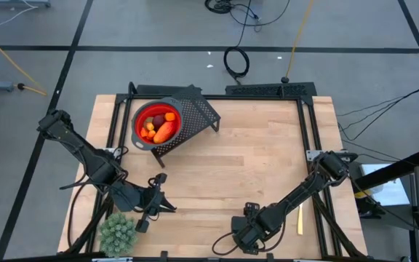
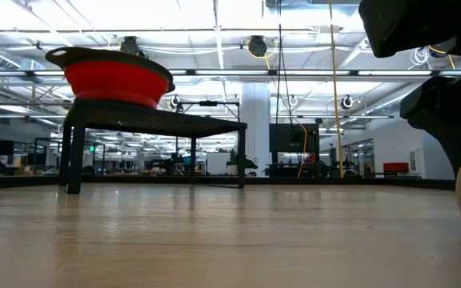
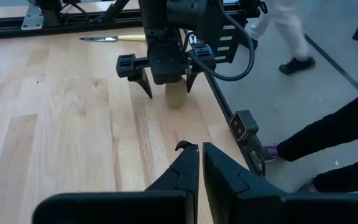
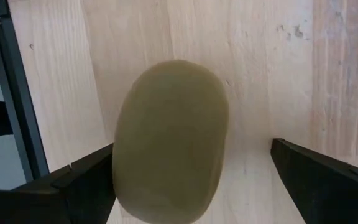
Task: Pick & Place Fruit
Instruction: Put the kiwi into the red strainer bowl on the shelf
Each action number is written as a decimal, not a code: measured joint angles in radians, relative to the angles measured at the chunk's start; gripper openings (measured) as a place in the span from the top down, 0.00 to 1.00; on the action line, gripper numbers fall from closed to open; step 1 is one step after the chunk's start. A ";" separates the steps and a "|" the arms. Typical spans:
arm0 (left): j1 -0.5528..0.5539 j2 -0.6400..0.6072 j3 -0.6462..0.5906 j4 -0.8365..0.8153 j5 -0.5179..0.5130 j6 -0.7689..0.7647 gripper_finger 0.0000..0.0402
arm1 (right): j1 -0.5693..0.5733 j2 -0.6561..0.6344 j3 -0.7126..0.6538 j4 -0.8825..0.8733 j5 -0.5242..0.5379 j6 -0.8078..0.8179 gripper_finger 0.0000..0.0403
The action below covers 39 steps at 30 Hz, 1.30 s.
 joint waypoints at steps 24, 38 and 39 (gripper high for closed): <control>0.000 0.000 0.000 0.024 -0.002 0.026 0.95 | -0.013 -0.029 -0.004 -0.011 -0.024 0.029 0.52; 0.001 0.000 0.000 0.087 -0.004 0.028 0.95 | -0.045 -0.271 -0.003 0.018 0.203 0.103 0.54; 0.004 0.000 0.000 0.101 -0.003 0.028 0.95 | -0.047 -0.288 -0.003 0.030 0.240 0.105 0.54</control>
